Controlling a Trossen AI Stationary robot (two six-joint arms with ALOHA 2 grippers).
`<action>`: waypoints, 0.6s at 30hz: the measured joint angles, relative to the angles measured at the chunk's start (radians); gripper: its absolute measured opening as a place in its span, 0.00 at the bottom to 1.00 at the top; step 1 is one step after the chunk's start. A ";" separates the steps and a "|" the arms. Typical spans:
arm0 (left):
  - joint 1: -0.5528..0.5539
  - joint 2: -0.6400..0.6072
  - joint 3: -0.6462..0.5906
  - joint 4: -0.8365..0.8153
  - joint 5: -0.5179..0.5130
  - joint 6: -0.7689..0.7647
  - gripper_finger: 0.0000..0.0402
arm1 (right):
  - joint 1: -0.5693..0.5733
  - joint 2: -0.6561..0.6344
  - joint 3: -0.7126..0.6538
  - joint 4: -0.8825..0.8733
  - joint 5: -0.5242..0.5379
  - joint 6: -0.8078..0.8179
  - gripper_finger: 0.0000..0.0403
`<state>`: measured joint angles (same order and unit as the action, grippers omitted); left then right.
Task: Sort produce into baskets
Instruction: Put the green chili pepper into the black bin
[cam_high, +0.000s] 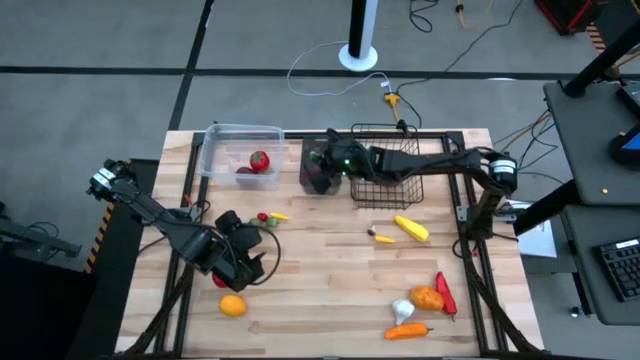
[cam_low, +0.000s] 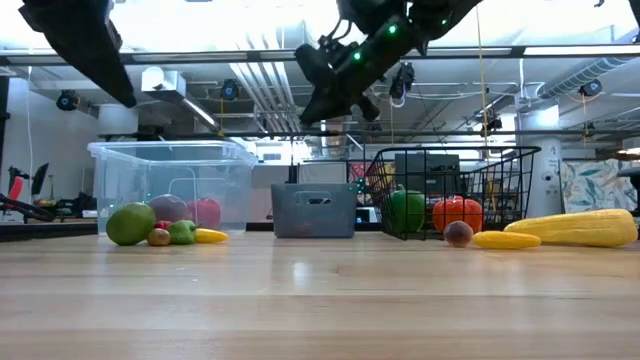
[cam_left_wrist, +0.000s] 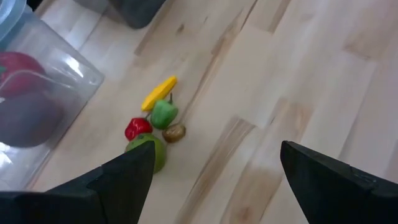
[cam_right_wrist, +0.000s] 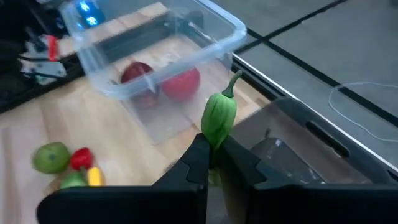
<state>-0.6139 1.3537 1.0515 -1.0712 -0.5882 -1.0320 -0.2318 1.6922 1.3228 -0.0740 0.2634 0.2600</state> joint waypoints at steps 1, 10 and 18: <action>-0.001 0.000 0.000 -0.003 0.004 -0.002 0.81 | -0.005 0.005 0.000 -0.002 0.000 -0.001 0.04; -0.005 0.000 0.000 -0.009 0.007 -0.002 0.81 | -0.018 0.020 0.000 0.002 0.000 0.000 0.08; -0.007 0.000 0.000 -0.010 0.007 0.024 0.81 | -0.019 0.020 0.000 0.005 0.000 0.009 0.16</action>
<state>-0.6209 1.3540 1.0515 -1.0809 -0.5812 -1.0085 -0.2508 1.7126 1.3224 -0.0689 0.2631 0.2691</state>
